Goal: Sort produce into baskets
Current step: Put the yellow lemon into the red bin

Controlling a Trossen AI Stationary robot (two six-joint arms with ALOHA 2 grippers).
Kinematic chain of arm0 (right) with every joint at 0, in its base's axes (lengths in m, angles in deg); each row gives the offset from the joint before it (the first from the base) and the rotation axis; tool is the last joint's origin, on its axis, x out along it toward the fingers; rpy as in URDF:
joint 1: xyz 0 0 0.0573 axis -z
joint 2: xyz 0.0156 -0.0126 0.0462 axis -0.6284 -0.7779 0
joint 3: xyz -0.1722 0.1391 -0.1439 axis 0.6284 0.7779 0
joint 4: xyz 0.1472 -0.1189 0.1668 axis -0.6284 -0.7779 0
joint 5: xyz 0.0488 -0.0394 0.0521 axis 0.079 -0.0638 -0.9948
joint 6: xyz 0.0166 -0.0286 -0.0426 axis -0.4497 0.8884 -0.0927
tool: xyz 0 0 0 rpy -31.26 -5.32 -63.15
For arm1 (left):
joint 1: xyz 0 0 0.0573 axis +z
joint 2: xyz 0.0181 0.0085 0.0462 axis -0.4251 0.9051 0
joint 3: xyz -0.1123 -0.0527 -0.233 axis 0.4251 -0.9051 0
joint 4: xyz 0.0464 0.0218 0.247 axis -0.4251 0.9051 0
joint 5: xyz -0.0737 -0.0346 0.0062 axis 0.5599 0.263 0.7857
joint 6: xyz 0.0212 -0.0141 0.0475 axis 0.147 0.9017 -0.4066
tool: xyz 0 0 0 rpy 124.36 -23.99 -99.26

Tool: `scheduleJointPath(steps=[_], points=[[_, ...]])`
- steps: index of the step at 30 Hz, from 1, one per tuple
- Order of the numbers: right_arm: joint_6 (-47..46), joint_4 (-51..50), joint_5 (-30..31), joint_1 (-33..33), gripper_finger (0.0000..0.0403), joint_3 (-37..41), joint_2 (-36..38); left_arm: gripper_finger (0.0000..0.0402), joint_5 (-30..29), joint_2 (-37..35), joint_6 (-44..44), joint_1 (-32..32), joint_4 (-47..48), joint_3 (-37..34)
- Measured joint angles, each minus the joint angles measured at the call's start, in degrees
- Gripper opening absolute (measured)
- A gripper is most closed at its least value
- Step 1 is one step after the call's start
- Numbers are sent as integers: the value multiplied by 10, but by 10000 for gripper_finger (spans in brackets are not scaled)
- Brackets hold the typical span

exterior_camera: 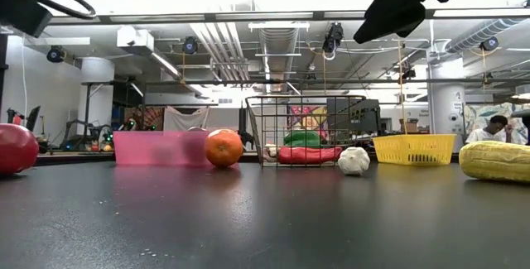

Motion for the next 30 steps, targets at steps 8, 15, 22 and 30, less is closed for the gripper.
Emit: scheduleJointPath(steps=[8,15,22,30], points=[[-4,0,0,0,217,0,0,288,-3,0,7,0,-40,-14],[-4,0,0,0,217,0,0,288,-4,0,23,0,-48,-17],[-7,0,0,0,217,0,0,288,-4,0,25,0,-89,-49],[-10,-2,0,0,217,0,0,288,-4,1,21,0,-140,-86]])
